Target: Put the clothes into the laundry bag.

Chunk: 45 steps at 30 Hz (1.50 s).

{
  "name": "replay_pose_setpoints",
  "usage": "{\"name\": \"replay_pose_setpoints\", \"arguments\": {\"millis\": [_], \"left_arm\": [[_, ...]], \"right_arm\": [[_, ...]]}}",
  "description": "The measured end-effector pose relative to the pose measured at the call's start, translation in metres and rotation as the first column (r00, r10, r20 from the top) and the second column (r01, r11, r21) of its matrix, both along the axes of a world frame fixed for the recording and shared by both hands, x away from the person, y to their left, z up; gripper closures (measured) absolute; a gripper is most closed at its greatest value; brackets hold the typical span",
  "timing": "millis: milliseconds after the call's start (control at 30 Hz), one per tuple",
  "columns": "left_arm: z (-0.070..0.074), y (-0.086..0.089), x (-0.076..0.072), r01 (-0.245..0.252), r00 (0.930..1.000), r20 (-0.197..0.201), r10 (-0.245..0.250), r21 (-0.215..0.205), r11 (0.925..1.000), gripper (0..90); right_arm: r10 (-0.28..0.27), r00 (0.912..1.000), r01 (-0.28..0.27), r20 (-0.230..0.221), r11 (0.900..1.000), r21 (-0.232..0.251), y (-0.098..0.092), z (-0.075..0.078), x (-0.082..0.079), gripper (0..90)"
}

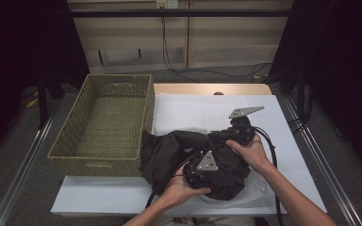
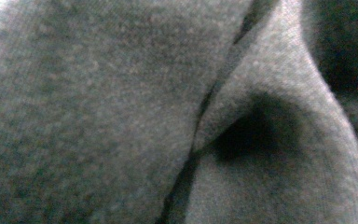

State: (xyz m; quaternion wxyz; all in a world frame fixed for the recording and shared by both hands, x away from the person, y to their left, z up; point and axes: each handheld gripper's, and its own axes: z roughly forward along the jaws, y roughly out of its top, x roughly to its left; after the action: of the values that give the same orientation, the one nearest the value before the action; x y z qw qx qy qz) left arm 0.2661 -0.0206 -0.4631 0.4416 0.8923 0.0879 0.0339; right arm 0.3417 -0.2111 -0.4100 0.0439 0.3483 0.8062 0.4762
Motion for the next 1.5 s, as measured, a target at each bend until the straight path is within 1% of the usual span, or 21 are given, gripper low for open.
{"name": "replay_pose_setpoints", "arguments": {"millis": [167,267,400,433,500,633,667,733,767,833,933,967,1000,1033,1133,1167,1267,1300,1400,1467,1500], "left_arm": [[0.007,0.005,-0.006,0.006,0.9996,-0.027,-0.006,-0.026,0.9997,46.8],[0.015,0.01,-0.009,0.012,0.9977,-0.066,-0.016,-0.06,0.9981,39.7],[0.028,0.021,-0.015,0.001,0.9967,-0.08,-0.011,-0.119,0.9929,32.5],[0.033,0.024,-0.016,-0.008,0.9966,-0.082,-0.003,-0.137,0.9905,30.9],[0.044,0.032,-0.018,-0.027,0.9988,-0.045,0.02,-0.16,0.9867,30.1],[0.055,0.041,-0.012,-0.067,0.9977,-0.024,0.063,-0.235,0.9698,28.8],[0.057,0.042,-0.011,-0.074,0.9973,-0.018,0.072,-0.23,0.9703,28.6],[0.06,0.04,-0.01,-0.08,0.9967,-0.014,0.08,-0.258,0.9627,28.0],[0.064,0.04,-0.01,-0.067,0.9973,0.011,0.072,-0.255,0.9646,27.6],[0.071,0.039,-0.01,-0.035,0.9992,0.005,0.039,-0.308,0.9507,28.0],[0.082,0.039,-0.009,-0.02,0.9992,0.025,0.029,-0.312,0.9498,29.7],[0.085,0.041,-0.008,-0.04,0.9979,0.035,0.055,-0.335,0.9415,32.8],[0.087,0.043,-0.008,-0.061,0.9971,0.021,0.073,-0.357,0.9321,33.2],[0.086,0.042,-0.006,-0.054,0.9981,0.01,0.062,-0.369,0.928,34.0],[0.078,0.033,0.001,-0.047,0.9982,0.021,0.056,-0.297,0.9537,33.7],[0.074,0.029,0.006,-0.052,0.9984,0.006,0.056,-0.271,0.961,30.3],[0.057,0.016,0.019,-0.084,0.996,0.014,0.088,-0.183,0.9794,20.9],[0.052,0.012,0.022,-0.093,0.9953,0.008,0.096,-0.185,0.9783,20.7],[0.043,0.002,0.026,-0.105,0.9939,0.018,0.109,-0.138,0.9848,22.7],[0.037,-0.003,0.026,-0.13,0.9903,0.041,0.132,-0.055,0.99,38.0],[0.033,-0.005,0.026,-0.118,0.9905,0.068,0.12,-0.022,0.9927,46.7]], "right_arm": [[-0.011,0.9999,0.011,0.003,1.0,0.004,-0.001,-0.001,0.001,90.0],[-0.016,0.9999,0.016,-0.002,1.0,0.006,-0.002,-0.002,0.001,90.0],[-0.02,0.9998,0.02,-0.001,1.0,0.003,-0.003,-0.002,0.002,90.0],[-0.02,0.9998,0.02,-0.001,1.0,0.004,-0.004,-0.002,0.002,90.0],[-0.024,0.9997,0.024,-0.001,1.0,0.004,-0.004,-0.002,0.002,90.0],[-0.023,0.9997,0.023,-0.003,1.0,0.006,-0.004,-0.002,0.003,90.0],[-0.022,0.9997,0.022,-0.004,1.0,0.004,-0.004,-0.002,0.003,90.0],[-0.022,0.9998,0.022,-0.004,1.0,0.004,-0.004,-0.002,0.003,90.0],[-0.022,0.9998,0.022,-0.004,1.0,0.004,-0.004,-0.002,0.003,90.0],[-0.021,0.9997,0.021,-0.009,1.0,0.007,-0.004,-0.002,0.003,90.0],[-0.022,0.9997,0.022,-0.01,1.0,0.009,-0.005,-0.002,0.003,90.0],[-0.023,0.9997,0.023,-0.012,1.0,0.011,-0.005,-0.002,0.003,90.0],[-0.021,0.9997,0.022,-0.012,1.0,0.009,-0.005,-0.002,0.003,90.0],[-0.021,0.9997,0.021,-0.012,1.0,0.009,-0.005,-0.002,0.003,90.0],[-0.02,0.9997,0.02,-0.011,1.0,0.009,-0.005,-0.001,0.003,90.0],[-0.02,0.9997,0.02,-0.013,1.0,0.009,-0.005,-0.002,0.003,90.0],[-0.014,0.9998,0.014,-0.011,1.0,0.006,-0.004,-0.001,0.003,90.0],[-0.014,0.9999,0.014,-0.009,1.0,0.002,-0.004,-0.001,0.003,90.0],[-0.014,0.9998,0.014,-0.017,1.0,-0.001,-0.004,-0.002,0.003,90.0],[-0.014,0.9998,0.014,-0.015,1.0,-0.003,-0.006,-0.001,0.003,90.0],[-0.009,0.9999,0.009,-0.013,1.0,0.001,-0.006,0.0,0.003,90.0]]}}
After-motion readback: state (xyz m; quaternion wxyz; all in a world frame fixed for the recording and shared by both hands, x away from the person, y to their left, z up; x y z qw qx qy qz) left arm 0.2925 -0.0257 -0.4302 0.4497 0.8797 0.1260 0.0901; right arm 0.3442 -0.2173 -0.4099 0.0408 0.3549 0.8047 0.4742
